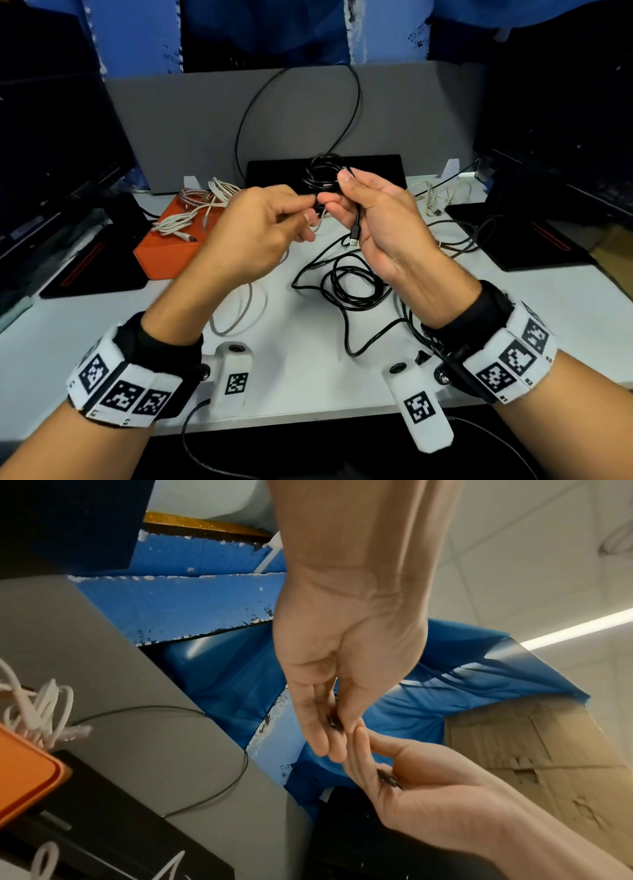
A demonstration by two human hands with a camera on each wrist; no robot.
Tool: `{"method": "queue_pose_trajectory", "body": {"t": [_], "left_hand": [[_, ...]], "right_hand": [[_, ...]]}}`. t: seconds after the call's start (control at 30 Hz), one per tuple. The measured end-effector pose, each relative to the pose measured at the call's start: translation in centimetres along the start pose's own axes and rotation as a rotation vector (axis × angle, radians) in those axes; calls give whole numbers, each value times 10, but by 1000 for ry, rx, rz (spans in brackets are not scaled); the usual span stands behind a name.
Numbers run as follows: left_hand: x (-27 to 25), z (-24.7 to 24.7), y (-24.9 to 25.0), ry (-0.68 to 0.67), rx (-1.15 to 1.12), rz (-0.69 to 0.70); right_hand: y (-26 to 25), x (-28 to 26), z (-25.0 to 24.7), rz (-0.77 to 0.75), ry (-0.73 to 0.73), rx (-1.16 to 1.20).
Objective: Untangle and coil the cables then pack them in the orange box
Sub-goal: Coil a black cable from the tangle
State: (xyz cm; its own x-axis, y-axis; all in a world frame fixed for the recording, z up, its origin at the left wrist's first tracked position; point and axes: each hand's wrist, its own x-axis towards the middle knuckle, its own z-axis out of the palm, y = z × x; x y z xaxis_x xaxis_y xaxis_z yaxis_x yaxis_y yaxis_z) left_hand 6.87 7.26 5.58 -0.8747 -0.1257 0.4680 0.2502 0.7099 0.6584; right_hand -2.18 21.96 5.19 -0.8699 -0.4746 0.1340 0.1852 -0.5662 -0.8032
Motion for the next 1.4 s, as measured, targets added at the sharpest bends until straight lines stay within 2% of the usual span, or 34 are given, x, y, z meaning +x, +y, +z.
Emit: {"method": "queue_pose_trajectory", "body": {"t": [0.1, 0.17, 0.27, 0.37, 0.43, 0.57, 0.8, 1.0, 1.23, 1.4], "left_hand": [[-2, 2, 0, -61, 153, 31], [0, -1, -2, -48, 184, 39], [4, -10, -4, 1, 77, -29], [6, -10, -1, 144, -257, -129], [8, -9, 0, 218, -353, -131], [6, -8, 2, 219, -371, -77], [8, -11, 1, 308, -377, -118], [7, -14, 3, 249, -374, -155], [6, -13, 0, 193, -384, -175], [7, -13, -2, 147, -347, -196]], "right_hand": [[1, 2, -2, -8, 14, -56], [-1, 4, -2, -25, -42, -121], [-6, 4, -4, -67, -165, -255], [-3, 3, -4, -95, -208, -340], [2, 2, -4, -117, -212, -389], [7, 2, -6, -158, -210, -461], [5, 4, -7, -174, -206, -591], [-12, 8, -14, -237, -252, -749], [-18, 12, -22, -181, -356, -805], [-14, 17, -24, -144, -320, -825]]}}
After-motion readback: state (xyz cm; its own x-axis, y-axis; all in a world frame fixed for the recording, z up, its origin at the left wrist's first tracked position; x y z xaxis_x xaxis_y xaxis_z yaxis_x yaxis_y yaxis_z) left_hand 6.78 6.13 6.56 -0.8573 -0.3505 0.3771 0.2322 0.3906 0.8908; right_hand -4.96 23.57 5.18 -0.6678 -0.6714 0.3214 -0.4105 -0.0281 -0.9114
